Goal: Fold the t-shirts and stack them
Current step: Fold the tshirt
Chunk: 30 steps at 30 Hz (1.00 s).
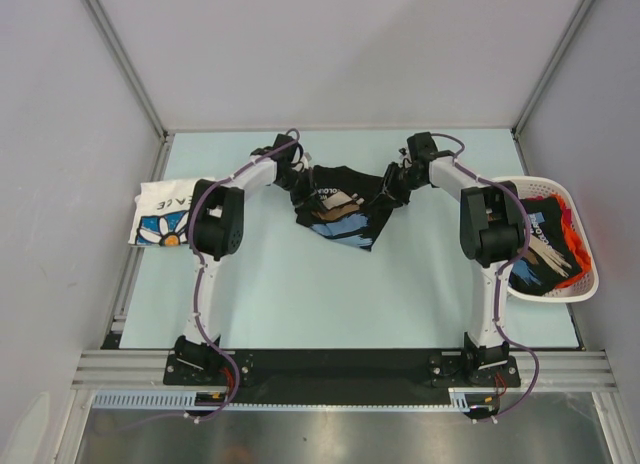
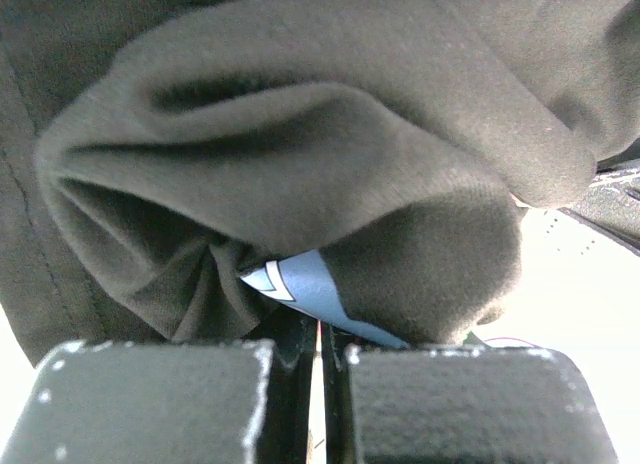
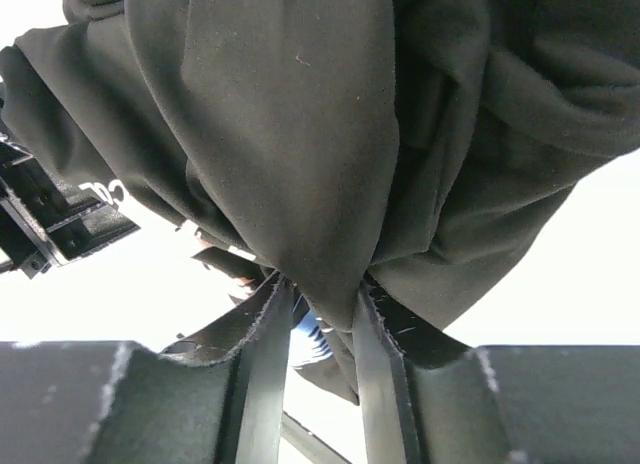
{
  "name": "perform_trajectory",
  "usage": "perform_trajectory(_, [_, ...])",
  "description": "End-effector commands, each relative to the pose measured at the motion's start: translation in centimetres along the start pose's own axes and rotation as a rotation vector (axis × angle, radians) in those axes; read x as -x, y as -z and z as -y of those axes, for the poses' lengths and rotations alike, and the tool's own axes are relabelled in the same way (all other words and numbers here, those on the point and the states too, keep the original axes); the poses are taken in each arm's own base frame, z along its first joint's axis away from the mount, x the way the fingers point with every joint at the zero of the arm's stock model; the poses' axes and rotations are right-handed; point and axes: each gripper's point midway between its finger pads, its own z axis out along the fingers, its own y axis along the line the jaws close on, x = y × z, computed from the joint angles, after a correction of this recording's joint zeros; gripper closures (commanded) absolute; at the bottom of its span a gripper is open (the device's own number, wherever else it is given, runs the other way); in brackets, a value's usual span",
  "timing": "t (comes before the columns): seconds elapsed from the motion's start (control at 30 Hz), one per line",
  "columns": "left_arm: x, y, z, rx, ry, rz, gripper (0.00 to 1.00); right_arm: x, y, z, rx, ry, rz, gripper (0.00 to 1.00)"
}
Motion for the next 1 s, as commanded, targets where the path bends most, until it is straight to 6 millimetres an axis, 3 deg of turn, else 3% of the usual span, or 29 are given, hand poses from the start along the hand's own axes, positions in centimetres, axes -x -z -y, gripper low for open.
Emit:
perform_trajectory(0.0, [-0.1, 0.8, 0.3, -0.004, -0.024, 0.013, 1.0, 0.9, 0.6, -1.8, 0.04, 0.027, 0.027, 0.7])
perform_trajectory(0.13, [-0.1, 0.7, 0.2, -0.003, -0.027, 0.011, 1.0, 0.7, 0.4, -1.9, 0.047, 0.033, 0.022, 0.93])
perform_trajectory(0.23, [0.1, 0.8, 0.3, 0.0, -0.031, 0.018, 1.0, 0.7, 0.7, -2.3, 0.049, 0.036, 0.023, 1.0])
perform_trajectory(0.5, [0.5, 0.7, -0.1, 0.017, -0.02, 0.018, 1.0, 1.2, 2.7, -2.0, -0.025, 0.029, 0.078, 1.0])
perform_trajectory(0.8, [0.4, 0.7, -0.7, 0.035, -0.014, 0.011, 1.0, 4.1, 6.2, -1.1, -0.096, 0.016, 0.255, 1.0])
perform_trajectory(0.97, [0.5, 0.8, -0.8, 0.036, -0.014, 0.012, 1.0, 5.5, 5.0, 0.5, -0.125, -0.007, 0.276, 1.0])
